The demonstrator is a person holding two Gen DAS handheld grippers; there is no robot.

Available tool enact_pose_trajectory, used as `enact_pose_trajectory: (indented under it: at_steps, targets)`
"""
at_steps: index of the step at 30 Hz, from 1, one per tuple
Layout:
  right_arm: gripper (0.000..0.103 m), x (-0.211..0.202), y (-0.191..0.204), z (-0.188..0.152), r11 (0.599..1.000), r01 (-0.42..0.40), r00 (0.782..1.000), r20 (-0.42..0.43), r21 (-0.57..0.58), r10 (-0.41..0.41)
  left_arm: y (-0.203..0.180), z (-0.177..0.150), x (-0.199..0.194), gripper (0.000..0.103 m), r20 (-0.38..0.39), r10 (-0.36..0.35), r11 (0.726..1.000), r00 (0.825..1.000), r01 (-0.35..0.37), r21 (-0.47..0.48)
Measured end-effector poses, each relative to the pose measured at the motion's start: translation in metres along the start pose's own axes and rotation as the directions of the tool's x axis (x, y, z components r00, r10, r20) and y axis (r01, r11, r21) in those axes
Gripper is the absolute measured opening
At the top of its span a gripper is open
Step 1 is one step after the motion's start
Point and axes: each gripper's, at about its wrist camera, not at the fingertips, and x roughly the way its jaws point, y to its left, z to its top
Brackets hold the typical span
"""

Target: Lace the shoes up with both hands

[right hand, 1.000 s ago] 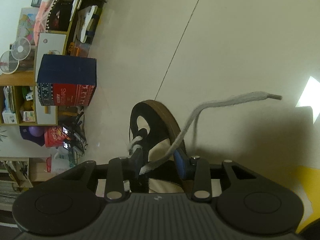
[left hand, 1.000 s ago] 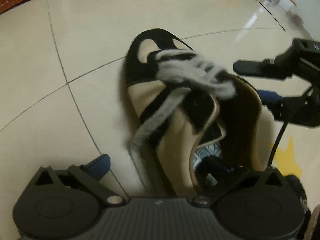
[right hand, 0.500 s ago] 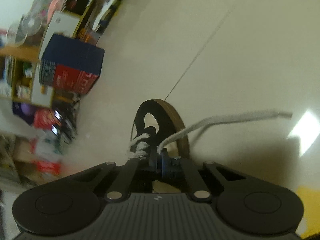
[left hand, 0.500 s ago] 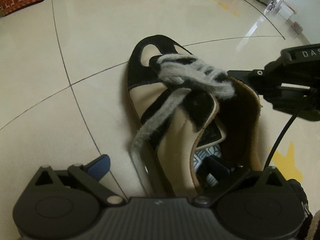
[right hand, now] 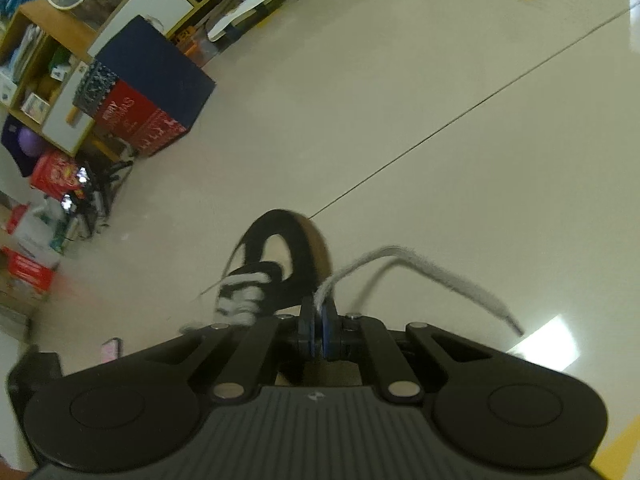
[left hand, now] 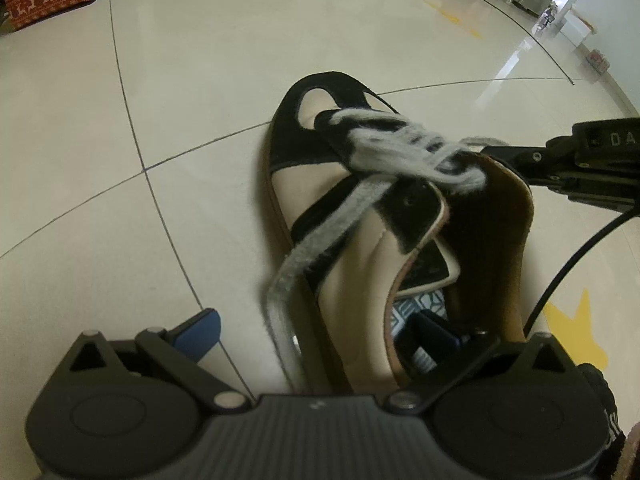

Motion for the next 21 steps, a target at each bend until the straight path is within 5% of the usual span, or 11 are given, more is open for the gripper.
enact_pose_trajectory:
  at_steps: [4,14,21]
  targets:
    - [0.004,-0.004,-0.01,0.0,0.999,0.034,0.999,0.027,0.04,-0.035,0.001,0.065,0.035,0.103,0.004,-0.004,1.0,1.0,0.004,-0.005]
    - [0.004,-0.006,-0.019,-0.007,0.999,0.046,0.999,0.024,0.024,-0.047,0.008,0.083,0.039,0.103,-0.003,0.001,1.0,1.0,-0.001,-0.006]
    - [0.003,0.006,-0.021,-0.003,0.992,0.127,0.991,-0.04,-0.012,-0.128,0.012,0.095,0.043,0.103,-0.007,-0.001,1.0,1.0,0.001,-0.006]
